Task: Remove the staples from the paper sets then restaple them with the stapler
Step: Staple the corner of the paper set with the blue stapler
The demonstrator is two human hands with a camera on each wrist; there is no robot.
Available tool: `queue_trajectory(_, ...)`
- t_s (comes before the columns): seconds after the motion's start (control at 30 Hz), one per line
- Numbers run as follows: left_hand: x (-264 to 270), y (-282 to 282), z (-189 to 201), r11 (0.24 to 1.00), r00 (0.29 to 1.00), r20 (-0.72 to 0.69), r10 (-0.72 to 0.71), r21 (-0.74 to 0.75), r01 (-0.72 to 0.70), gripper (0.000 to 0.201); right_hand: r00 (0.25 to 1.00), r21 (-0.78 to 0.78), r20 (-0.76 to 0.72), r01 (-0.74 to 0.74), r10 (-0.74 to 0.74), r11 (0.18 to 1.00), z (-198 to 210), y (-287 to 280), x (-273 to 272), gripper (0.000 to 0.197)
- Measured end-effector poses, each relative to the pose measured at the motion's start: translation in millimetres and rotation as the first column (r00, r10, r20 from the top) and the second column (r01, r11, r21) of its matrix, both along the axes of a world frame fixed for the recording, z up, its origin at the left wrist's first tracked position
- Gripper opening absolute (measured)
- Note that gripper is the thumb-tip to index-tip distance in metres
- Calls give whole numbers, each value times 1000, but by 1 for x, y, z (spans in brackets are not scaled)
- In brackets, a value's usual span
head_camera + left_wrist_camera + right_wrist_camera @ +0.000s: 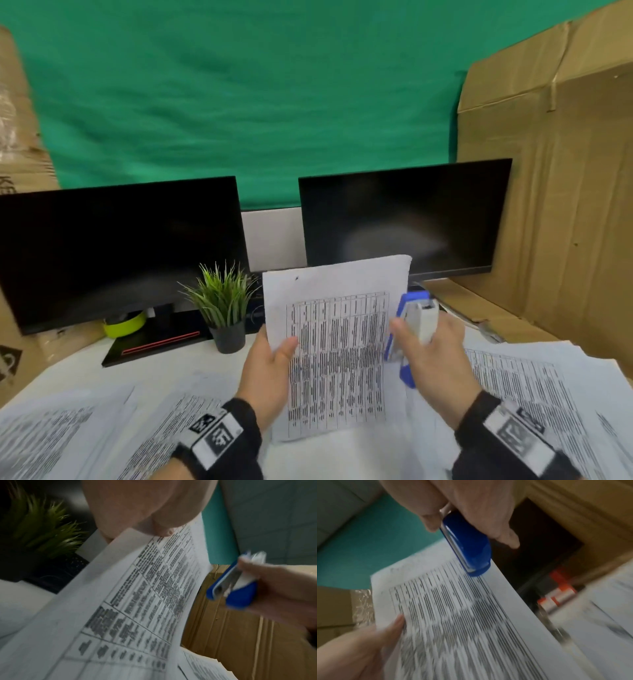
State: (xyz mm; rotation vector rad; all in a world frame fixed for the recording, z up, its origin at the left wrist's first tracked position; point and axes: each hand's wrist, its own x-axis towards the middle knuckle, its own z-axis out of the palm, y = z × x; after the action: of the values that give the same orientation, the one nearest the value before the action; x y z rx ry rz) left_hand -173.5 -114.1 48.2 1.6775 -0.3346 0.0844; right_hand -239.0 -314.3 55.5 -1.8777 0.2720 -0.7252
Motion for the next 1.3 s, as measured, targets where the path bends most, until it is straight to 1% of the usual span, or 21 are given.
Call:
queue_trajectory(0.07,3,-1,8,999,999,11,-33,14,33,32,960,-42,264,108,-93,993,38,1,-1,8)
queue_trajectory(0.13,3,-3,14,997,997,43,-64,38,62,34,862,-77,505,85,-35,993,78,7,0,11)
queue_trajectory(0.2,2,-6,17,996,995,60,-81,48,78,35,788,-109,614,21,50,994,101,13,6,17)
queue_trajectory(0.27,-1,-9,17,995,993,72,-92,52,89,34,772,-112,632,3,69,994,114,21,15,24)
queue_trajectory(0.37,-6,-11,15,993,990,93,-109,53,104,34,800,-114,598,14,57,993,122,31,31,31)
queue_trajectory(0.5,-12,-9,11,988,986,86,-141,68,136,30,802,-98,597,53,17,994,125,34,42,32)
queue_trajectory(0.57,-10,-8,8,987,987,64,-149,73,145,30,850,-126,526,84,-5,988,127,34,46,34)
queue_trajectory(0.63,-5,-8,2,988,989,-28,-148,45,149,28,904,-127,427,78,-16,989,125,34,53,35)
queue_trajectory(0.73,2,-10,-5,987,974,-162,-160,-15,160,27,917,71,397,2,-30,997,117,32,57,31)
queue_trajectory(0.83,8,-14,-8,984,970,-165,-178,-37,174,28,884,241,463,-53,-67,969,107,25,46,24)
queue_trajectory(0.87,9,-17,-7,982,968,-161,-190,-40,186,28,870,219,488,-38,-76,975,103,22,42,25)
queue_trajectory(0.93,8,-24,-7,974,960,-166,-227,-38,224,26,853,-30,515,113,-81,993,94,14,38,35)
queue_trajectory(0.97,7,-28,-8,968,954,-169,-249,-26,248,25,856,-236,514,207,-59,950,90,10,38,37)
queue_trajectory(1.03,3,-35,-11,957,942,-176,-285,-4,289,24,868,-562,495,347,-31,750,81,6,40,38)
queue_trajectory(1.07,3,-38,-13,954,936,-192,-295,-1,301,25,872,-624,487,377,-37,685,80,5,40,42)
queue_trajectory(1.1,2,-40,-14,951,929,-213,-303,-7,308,26,871,-625,488,390,-51,676,80,3,42,45)
queue_trajectory(1.13,3,-41,-16,952,924,-237,-299,-13,305,27,874,-576,482,372,-66,727,80,0,45,45)
queue_trajectory(1.17,5,-41,-18,956,921,-261,-288,-18,294,28,871,-454,481,342,-97,823,83,-2,47,44)
queue_trajectory(1.2,6,-39,-19,960,920,-280,-276,-23,280,28,871,-260,469,295,-147,919,86,-4,48,44)
queue_trajectory(1.23,8,-36,-21,964,920,-295,-260,-29,263,29,874,-24,445,232,-197,973,92,-8,49,43)
queue_trajectory(1.3,13,-27,-22,976,926,-309,-215,-50,210,30,885,344,384,126,-262,930,103,-18,48,33)
